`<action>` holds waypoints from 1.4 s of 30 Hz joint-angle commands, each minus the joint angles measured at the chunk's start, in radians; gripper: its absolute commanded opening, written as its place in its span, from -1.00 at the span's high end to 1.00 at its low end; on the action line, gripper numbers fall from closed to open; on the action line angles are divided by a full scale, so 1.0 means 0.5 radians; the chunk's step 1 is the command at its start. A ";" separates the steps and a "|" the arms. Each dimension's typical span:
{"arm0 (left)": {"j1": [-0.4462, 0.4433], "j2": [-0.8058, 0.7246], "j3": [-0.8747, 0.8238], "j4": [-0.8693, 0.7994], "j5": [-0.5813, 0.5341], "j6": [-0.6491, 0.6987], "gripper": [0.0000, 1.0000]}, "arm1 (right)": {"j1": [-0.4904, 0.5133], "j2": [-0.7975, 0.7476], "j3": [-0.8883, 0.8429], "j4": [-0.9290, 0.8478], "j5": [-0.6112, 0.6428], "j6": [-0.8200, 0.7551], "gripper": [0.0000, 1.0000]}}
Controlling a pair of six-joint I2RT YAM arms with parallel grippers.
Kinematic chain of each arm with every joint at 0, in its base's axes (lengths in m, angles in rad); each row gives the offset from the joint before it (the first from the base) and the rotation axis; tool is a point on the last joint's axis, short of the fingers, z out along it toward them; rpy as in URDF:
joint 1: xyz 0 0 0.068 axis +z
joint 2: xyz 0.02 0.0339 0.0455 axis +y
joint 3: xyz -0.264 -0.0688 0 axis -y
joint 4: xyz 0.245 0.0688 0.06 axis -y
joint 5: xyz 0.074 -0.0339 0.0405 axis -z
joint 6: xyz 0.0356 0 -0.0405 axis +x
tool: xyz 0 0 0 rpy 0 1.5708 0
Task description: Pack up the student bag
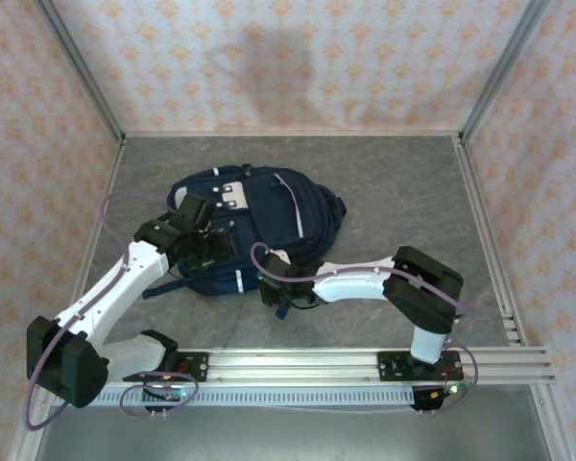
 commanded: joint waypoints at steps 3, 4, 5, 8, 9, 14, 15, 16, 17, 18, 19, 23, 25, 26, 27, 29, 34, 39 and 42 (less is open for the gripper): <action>0.030 -0.031 -0.044 -0.066 -0.083 0.026 0.03 | 0.011 0.062 0.024 -0.106 0.067 0.001 0.66; 0.031 -0.029 -0.052 -0.069 -0.096 0.025 0.03 | 0.012 0.069 0.029 -0.102 0.058 -0.005 0.74; 0.033 -0.027 -0.059 -0.070 -0.103 0.022 0.03 | 0.012 0.074 0.036 -0.103 0.058 -0.011 0.79; 0.042 0.002 -0.085 -0.054 -0.100 0.002 0.03 | 0.011 0.064 0.041 -0.124 0.069 -0.019 0.90; 0.047 0.011 -0.094 -0.052 -0.108 -0.015 0.02 | 0.011 0.051 0.035 -0.134 0.078 -0.023 0.92; 0.054 0.071 -0.124 -0.054 -0.178 -0.046 0.01 | -0.018 -0.077 -0.011 -0.215 0.125 -0.096 0.98; 0.054 0.090 -0.129 -0.065 -0.206 -0.045 0.01 | -0.038 -0.105 -0.027 -0.226 0.121 -0.108 0.99; 0.060 0.110 -0.132 -0.072 -0.235 -0.046 0.01 | -0.056 -0.128 -0.043 -0.245 0.114 -0.119 1.00; 0.068 0.129 -0.132 -0.073 -0.248 -0.044 0.01 | -0.078 -0.147 -0.054 -0.266 0.106 -0.129 1.00; 0.075 0.148 -0.135 -0.073 -0.256 -0.040 0.01 | -0.102 -0.165 -0.063 -0.289 0.090 -0.145 1.00; 0.081 0.169 -0.135 -0.073 -0.268 -0.035 0.01 | -0.125 -0.181 -0.074 -0.314 0.083 -0.157 1.00; 0.101 0.254 -0.135 -0.076 -0.300 -0.003 0.02 | -0.204 -0.237 -0.109 -0.395 0.092 -0.213 1.00; 0.112 0.294 -0.140 -0.081 -0.318 0.006 0.02 | -0.233 -0.259 -0.126 -0.427 0.100 -0.262 1.00; 0.117 0.304 -0.143 -0.079 -0.324 0.011 0.02 | -0.245 -0.266 -0.131 -0.442 0.106 -0.283 1.00; 0.123 0.316 -0.148 -0.081 -0.330 0.015 0.03 | -0.262 -0.272 -0.138 -0.459 0.115 -0.306 1.00; 0.133 0.323 -0.155 -0.078 -0.336 0.021 0.03 | -0.294 -0.274 -0.145 -0.500 0.138 -0.346 1.00; 0.149 0.325 -0.149 -0.093 -0.355 0.052 0.03 | -0.396 -0.347 -0.209 -0.550 0.200 -0.415 1.00; 0.148 0.343 -0.114 -0.112 -0.380 0.097 0.03 | -0.470 -0.406 -0.217 -0.545 0.214 -0.533 1.00; 0.148 0.384 -0.071 -0.110 -0.384 0.132 0.03 | -0.479 -0.396 -0.169 -0.585 0.195 -0.636 1.00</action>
